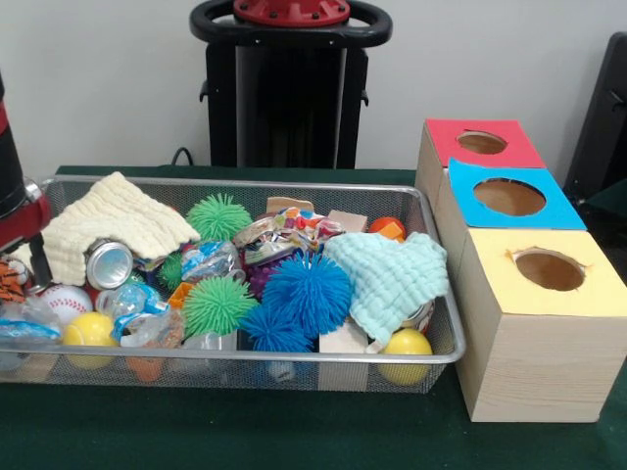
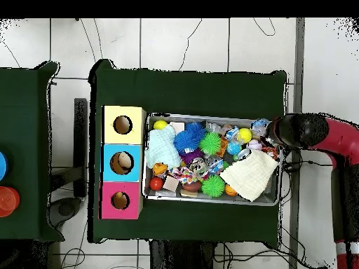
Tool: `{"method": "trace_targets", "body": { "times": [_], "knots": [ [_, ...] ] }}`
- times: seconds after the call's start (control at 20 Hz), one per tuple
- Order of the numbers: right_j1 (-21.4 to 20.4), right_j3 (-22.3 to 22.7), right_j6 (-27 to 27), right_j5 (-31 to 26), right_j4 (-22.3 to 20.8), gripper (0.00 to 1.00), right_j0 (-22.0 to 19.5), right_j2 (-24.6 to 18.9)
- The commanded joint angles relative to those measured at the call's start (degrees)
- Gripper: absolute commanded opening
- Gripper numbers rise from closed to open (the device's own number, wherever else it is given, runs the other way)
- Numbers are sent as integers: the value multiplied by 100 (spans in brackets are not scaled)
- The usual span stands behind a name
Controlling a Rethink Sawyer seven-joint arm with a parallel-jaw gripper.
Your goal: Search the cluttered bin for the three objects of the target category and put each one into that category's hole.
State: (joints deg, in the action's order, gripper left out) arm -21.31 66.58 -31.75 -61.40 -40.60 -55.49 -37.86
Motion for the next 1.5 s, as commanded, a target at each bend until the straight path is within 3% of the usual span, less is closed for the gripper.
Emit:
{"method": "trace_targets", "body": {
  "times": [0.05, 0.25, 0.65, 0.85, 1.2, 1.5],
  "knots": [
    [72, -469, 1863, -162, -257, 100, -75, -178],
    [138, -616, 1996, -144, -332, 100, -19, -120],
    [106, -335, 1849, 128, -381, 100, 23, -6],
    [110, 2, 1463, 389, -394, 100, 33, 88],
    [-311, 1018, 668, 821, -339, 100, 16, 322],
    [-284, 987, 640, 836, -296, 100, 133, 361]
  ]
}}
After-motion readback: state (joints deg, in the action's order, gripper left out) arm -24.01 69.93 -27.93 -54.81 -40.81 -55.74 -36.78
